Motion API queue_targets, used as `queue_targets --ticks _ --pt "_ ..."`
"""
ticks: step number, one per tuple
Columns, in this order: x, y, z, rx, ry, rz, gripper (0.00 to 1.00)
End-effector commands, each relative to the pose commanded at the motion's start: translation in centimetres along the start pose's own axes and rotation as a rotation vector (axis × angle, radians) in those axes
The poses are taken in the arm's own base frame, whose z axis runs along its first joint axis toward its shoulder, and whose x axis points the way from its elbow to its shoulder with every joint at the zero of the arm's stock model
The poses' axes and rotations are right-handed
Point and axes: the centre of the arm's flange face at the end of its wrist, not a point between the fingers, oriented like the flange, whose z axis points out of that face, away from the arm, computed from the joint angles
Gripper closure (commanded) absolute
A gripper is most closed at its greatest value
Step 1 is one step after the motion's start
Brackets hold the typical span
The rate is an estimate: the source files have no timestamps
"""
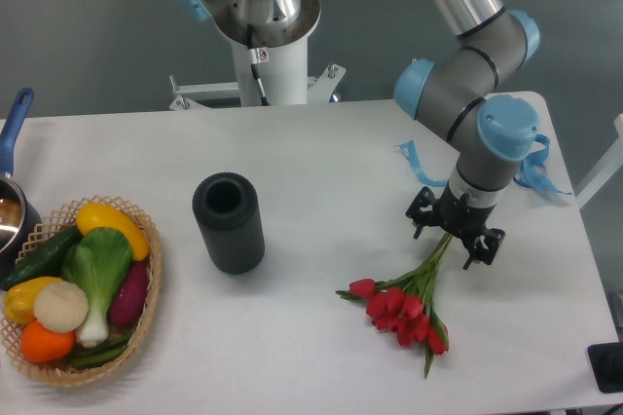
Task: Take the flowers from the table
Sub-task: 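Lower the gripper around the tulip stems and close it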
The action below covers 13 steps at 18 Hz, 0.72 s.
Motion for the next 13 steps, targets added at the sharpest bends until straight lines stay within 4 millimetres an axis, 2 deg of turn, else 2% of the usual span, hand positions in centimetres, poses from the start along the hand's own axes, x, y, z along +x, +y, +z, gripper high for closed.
queue_targets --ticks 6,7,10,13 --pt "0.5 -0.8 1.3 -0.001 0.017 0.006 0.01" --pt "0.6 -0.8 1.5 -0.002 0.022 0.005 0.06" --pt "0.6 -0.8 1.4 -0.002 0.020 0.006 0.32" --pt "0.6 -0.9 1.4 -0.001 0.019 0.007 0.42"
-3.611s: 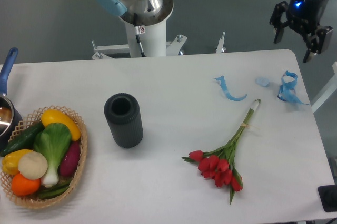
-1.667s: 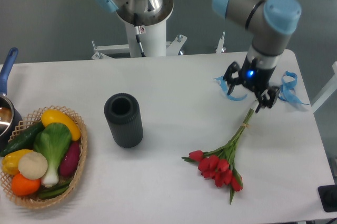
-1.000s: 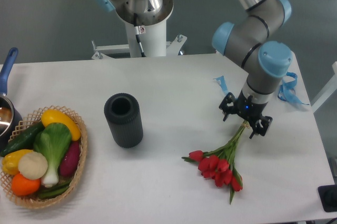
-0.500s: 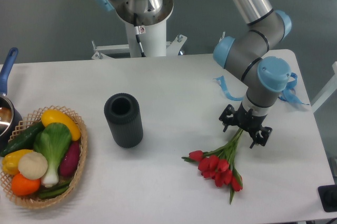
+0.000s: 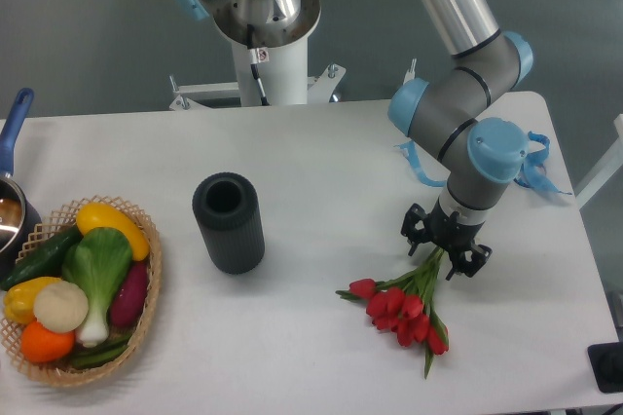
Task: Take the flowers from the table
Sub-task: 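Lower the gripper around the tulip stems and close it, then lift the grasped tulip bouquet up off the table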
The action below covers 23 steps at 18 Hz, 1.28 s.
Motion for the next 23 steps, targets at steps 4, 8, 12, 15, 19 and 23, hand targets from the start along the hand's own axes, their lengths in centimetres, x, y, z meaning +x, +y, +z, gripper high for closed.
queue_targets --ticks 4,8,12,15,19,23 --pt "0.1 0.0 -0.1 -0.001 -0.002 0.000 0.60" --pt "-0.1 -0.1 -0.7 0.001 -0.012 -0.002 0.74" --pt "-0.2 -0.2 -2.5 0.008 -0.039 -0.004 0.81" --pt "-0.1 -0.7 -5.7 0.027 -0.086 -0.008 0.80" --pt "1.7 -3.3 -11.8 0.206 -0.124 -0.097 0.80" --pt "4.3 -6.5 -18.9 0.416 -0.136 -0.180 0.80"
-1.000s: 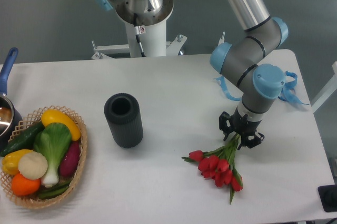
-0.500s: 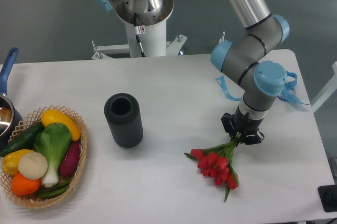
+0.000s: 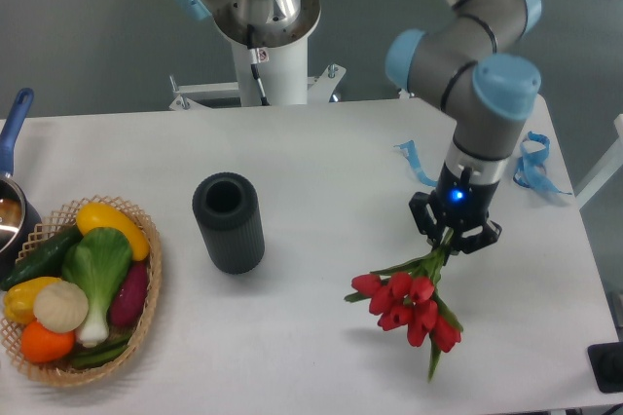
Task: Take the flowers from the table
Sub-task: 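Lift the grasped tulip bouquet up off the table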
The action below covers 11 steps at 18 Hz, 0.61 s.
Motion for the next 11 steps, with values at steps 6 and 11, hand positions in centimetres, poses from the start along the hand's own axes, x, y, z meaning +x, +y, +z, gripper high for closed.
queue_targets --ticks 6,11 --pt "3.3 -4.1 -4.9 0.281 0.097 0.003 0.80" --pt "3.6 -4.6 -6.0 0.335 0.114 -0.006 0.80"
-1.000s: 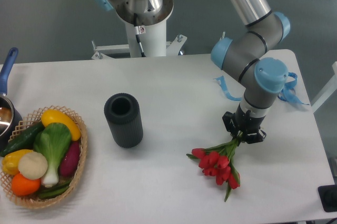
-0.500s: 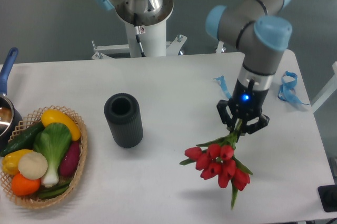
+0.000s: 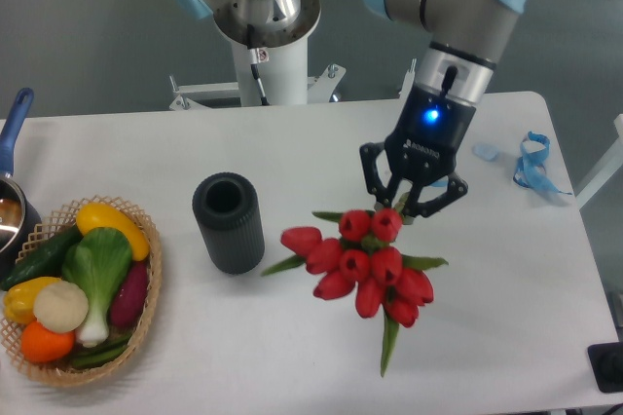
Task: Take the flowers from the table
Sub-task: 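Lift the grasped tulip bouquet up off the table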
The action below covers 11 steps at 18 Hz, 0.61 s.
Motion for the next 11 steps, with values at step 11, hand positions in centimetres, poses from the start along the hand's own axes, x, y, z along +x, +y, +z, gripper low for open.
queue_targets --ticks 11 --pt "-0.57 0.03 -0.61 0.007 -0.014 0.001 0.80"
